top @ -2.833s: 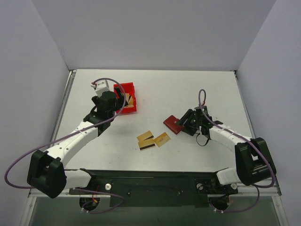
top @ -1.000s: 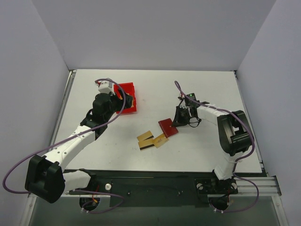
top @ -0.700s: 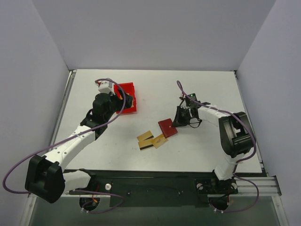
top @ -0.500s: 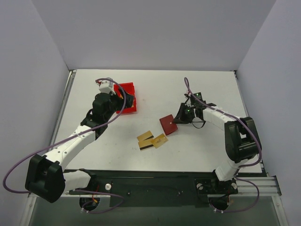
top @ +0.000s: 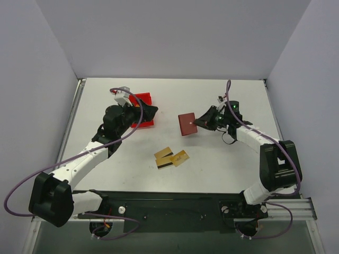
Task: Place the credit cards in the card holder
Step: Pick up the card holder from the center of the board.
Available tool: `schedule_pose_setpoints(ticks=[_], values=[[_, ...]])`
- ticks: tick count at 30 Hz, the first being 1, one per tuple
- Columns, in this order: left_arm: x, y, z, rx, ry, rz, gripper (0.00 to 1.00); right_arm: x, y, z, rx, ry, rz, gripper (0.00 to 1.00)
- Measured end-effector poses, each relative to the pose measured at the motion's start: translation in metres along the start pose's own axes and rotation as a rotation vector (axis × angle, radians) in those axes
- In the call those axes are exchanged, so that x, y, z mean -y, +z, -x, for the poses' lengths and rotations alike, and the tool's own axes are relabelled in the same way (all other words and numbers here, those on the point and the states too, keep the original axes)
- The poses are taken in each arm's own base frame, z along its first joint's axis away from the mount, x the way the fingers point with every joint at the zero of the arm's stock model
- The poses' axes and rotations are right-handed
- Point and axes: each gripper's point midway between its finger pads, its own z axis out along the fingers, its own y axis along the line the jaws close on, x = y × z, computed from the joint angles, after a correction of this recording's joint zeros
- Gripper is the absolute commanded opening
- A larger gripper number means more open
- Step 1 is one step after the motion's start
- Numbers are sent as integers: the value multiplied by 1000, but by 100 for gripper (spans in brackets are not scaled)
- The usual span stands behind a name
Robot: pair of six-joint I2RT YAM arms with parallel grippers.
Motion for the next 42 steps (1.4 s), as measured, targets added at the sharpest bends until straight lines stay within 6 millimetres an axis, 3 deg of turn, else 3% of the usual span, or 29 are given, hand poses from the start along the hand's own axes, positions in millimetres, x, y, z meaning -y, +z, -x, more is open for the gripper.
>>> schedule_pose_setpoints(ticks=[2,13,18,26,32,34,36,38,42], values=[[9,0,1,-2,-21,-45,94,-17,0,9,26,10,71,0],[60,-4,-2,-12,-72,-263,94,-121,-21,43,69,78,474,0],[72,-3,-12,-37,-89,-313,94,-151,-24,33,14,67,568,0],[79,0,-20,-52,-94,-340,89,-178,-30,8,-80,42,647,0],[83,2,-17,-35,-101,-366,61,-187,-34,-2,-126,36,684,0],[85,3,-17,-32,-104,-376,35,-188,-34,-3,-134,35,692,0],[86,3,-17,-34,-105,-383,19,-188,-33,-3,-141,38,694,0],[89,2,-16,-31,-102,-397,10,-189,-34,-4,-144,34,697,2],[90,2,-16,-30,-90,-406,4,-188,-34,-4,-145,23,698,17]])
